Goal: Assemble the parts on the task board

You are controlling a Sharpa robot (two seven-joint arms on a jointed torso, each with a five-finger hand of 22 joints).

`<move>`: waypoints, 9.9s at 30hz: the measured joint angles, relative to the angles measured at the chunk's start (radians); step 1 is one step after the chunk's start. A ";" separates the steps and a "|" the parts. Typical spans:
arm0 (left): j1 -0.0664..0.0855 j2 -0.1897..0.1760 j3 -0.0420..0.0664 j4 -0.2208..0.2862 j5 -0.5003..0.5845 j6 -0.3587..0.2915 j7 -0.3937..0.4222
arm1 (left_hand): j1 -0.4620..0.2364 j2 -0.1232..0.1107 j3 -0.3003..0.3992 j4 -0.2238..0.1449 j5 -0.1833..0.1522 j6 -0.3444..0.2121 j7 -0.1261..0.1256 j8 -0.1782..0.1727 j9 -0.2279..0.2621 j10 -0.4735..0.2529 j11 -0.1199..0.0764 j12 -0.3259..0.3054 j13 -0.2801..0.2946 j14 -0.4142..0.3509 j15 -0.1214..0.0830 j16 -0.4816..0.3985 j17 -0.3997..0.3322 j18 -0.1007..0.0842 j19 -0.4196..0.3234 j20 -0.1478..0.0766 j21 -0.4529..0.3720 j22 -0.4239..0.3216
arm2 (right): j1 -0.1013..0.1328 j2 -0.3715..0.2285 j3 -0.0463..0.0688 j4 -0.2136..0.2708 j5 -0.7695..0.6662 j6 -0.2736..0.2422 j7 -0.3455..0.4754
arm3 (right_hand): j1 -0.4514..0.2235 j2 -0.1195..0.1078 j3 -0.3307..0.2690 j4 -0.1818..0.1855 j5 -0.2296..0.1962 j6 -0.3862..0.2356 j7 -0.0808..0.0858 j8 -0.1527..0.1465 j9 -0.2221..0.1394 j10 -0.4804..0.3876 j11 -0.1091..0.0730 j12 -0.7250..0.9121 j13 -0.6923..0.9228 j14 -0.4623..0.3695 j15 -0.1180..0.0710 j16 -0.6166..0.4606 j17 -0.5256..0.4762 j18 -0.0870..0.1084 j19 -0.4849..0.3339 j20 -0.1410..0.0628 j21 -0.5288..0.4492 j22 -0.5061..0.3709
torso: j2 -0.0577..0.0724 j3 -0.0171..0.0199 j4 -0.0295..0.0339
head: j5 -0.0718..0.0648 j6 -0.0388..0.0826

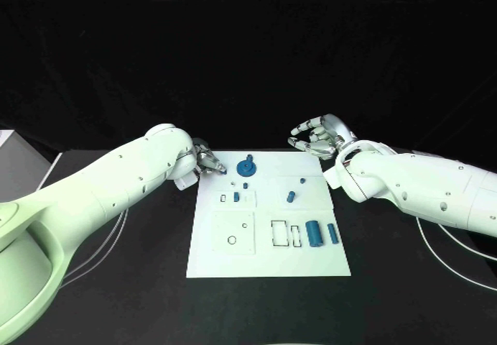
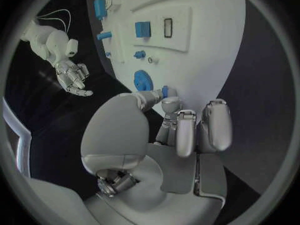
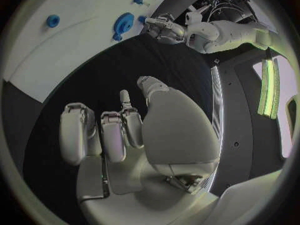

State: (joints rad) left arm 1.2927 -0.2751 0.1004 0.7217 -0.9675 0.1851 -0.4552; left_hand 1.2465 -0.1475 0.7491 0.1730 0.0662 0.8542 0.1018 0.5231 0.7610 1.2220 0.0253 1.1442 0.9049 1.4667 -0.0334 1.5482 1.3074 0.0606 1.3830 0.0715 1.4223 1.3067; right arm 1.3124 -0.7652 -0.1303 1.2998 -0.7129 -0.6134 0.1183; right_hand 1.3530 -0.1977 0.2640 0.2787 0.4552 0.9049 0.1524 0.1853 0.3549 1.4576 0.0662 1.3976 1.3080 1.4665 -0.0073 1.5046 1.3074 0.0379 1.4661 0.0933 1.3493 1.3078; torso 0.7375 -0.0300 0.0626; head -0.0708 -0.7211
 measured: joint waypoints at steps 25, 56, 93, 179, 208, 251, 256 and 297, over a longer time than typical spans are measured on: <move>0.000 -0.176 -0.016 0.281 0.088 -0.001 -0.004 | -0.173 0.000 0.030 -0.044 0.340 0.022 -0.004 0.079 0.045 0.042 -0.027 0.005 -0.011 -0.003 -0.018 0.019 0.000 0.000 0.016 -0.016 0.016 0.001 | -0.005 -0.015 0.000 -0.005 0.000 0.007 -0.002 | 0.000 0.000 0.000 0.000 0.000 0.000 0.000 0.000 0.001 0.000 0.000 0.000 0.000 0.000 0.000 0.000 0.000 0.000 0.000 0.000 0.000 0.000 | -0.014 -0.0009 0.0042 | 0.000 -0.006; -0.085 -0.291 -0.078 0.535 -0.103 -0.148 -0.004 | -0.206 -0.010 0.028 -0.047 0.373 0.047 -0.022 0.086 0.040 0.067 -0.038 0.020 0.012 -0.003 -0.026 0.019 0.000 0.000 0.031 -0.031 0.035 0.001 | -0.031 -0.024 -0.001 -0.007 0.000 0.023 -0.003 | 0.000 0.000 0.006 0.000 0.000 0.000 0.000 0.000 0.001 0.000 0.000 0.000 -0.001 0.000 0.000 0.000 0.000 0.000 0.000 0.000 0.000 -0.001 | -0.047 -0.0075 0.0183 | 0.007 -0.035; -0.092 -0.252 -0.082 0.505 -0.190 -0.129 -0.024 | -0.215 -0.011 0.027 -0.047 0.379 0.058 -0.032 0.090 0.038 0.074 -0.037 0.025 0.012 0.000 -0.029 0.019 0.000 0.000 0.032 -0.032 0.039 0.001 | -0.032 -0.026 -0.001 -0.001 -0.001 0.028 -0.004 | 0.000 0.000 0.005 0.000 0.004 0.000 0.000 0.000 0.002 0.000 0.000 0.000 0.000 0.000 0.000 0.000 0.000 0.000 0.000 0.000 0.000 0.000 | -0.047 -0.0052 0.0182 | 0.003 -0.046; -0.077 -0.196 -0.075 0.425 -0.192 -0.035 -0.041 | -0.264 -0.031 0.036 -0.162 0.364 0.065 -0.046 0.108 0.022 0.094 -0.043 0.037 0.027 0.000 -0.036 0.019 0.000 0.000 0.032 -0.032 0.035 0.001 | -0.032 -0.030 -0.001 0.005 -0.003 0.031 -0.006 | -0.005 -0.005 0.012 -0.001 0.004 0.000 0.000 0.000 0.004 0.000 0.000 0.000 0.000 0.000 0.000 0.000 0.000 0.000 0.000 0.000 -0.004 0.000 | -0.046 -0.0063 0.0198 | -0.006 -0.058; -0.082 -0.186 -0.078 0.422 -0.204 -0.044 -0.039 | -0.273 -0.056 -0.093 -0.072 0.353 0.086 -0.061 0.104 -0.011 0.097 -0.047 0.048 0.030 0.000 -0.036 0.019 0.000 0.000 0.036 -0.036 0.035 0.001 | -0.032 -0.031 -0.001 0.007 -0.003 0.031 -0.006 | -0.005 -0.005 0.012 -0.001 0.004 0.000 0.000 0.000 0.005 0.000 0.000 0.000 0.000 0.000 0.000 0.000 0.000 0.000 0.000 0.000 -0.004 0.000 | -0.046 -0.0067 0.0198 | -0.009 -0.058; -0.081 -0.205 -0.076 0.436 -0.188 -0.044 -0.031 | -0.166 -0.044 0.010 -0.037 0.362 0.064 -0.046 0.117 -0.012 0.097 -0.046 0.044 0.016 0.000 -0.043 0.019 0.000 0.000 0.039 -0.039 0.029 0.001 | -0.032 -0.037 -0.001 0.010 -0.004 0.031 -0.006 | -0.005 -0.005 0.012 -0.001 0.004 0.000 0.000 0.000 0.004 0.000 0.000 0.000 -0.001 0.000 0.000 0.000 0.000 0.000 0.000 0.000 -0.004 0.000 | -0.046 -0.0063 0.0202 | -0.014 -0.066; -0.082 -0.211 -0.076 0.440 -0.166 -0.044 -0.031 | -0.170 -0.039 0.013 -0.034 0.362 0.064 -0.046 0.118 -0.012 0.097 -0.046 0.044 0.016 0.000 -0.043 0.019 0.000 0.000 0.039 -0.039 0.027 0.001 | -0.032 -0.038 -0.001 0.011 -0.004 0.031 -0.006 | -0.005 -0.005 0.012 -0.001 0.004 0.000 0.000 0.000 0.004 0.000 0.000 0.000 0.000 0.000 0.000 0.000 0.000 0.000 0.000 0.000 -0.004 0.000 | -0.046 -0.0063 0.0201 | -0.016 -0.066; -0.080 -0.211 -0.074 0.424 -0.133 -0.012 -0.029 | -0.298 0.019 0.069 -0.075 0.344 0.093 -0.055 0.116 -0.036 0.113 -0.048 0.052 0.036 0.000 -0.043 0.019 0.000 0.000 0.041 -0.034 0.027 0.001 | -0.032 -0.041 -0.001 0.012 -0.009 0.031 -0.006 | -0.012 -0.012 0.025 -0.003 0.004 0.000 0.000 0.000 0.010 0.000 0.000 0.000 0.000 0.000 0.000 -0.004 0.000 0.000 0.000 0.000 -0.004 0.000 | -0.045 -0.0063 0.0196 | -0.015 -0.070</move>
State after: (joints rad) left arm 1.2131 -0.4863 0.0267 1.1453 -1.1010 0.1731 -0.4841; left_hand 0.9484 -0.1282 0.8176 0.0976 0.4097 0.9468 0.0465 0.6387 0.7250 1.3353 -0.0231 1.1966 0.9411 1.4668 -0.0767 1.5674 1.3074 0.0606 1.4239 0.0379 1.4493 1.3080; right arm 1.2807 -0.8061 -0.1312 1.3114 -0.7221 -0.5828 0.1124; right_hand 1.3411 -0.2096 0.2888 0.2760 0.4589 0.9049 0.1524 0.1853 0.3648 1.4576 0.0662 1.3976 1.3077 1.4665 -0.0073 1.5006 1.3073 0.0378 1.4661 0.0934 1.3453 1.3076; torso 0.6920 -0.0363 0.0822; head -0.0859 -0.7907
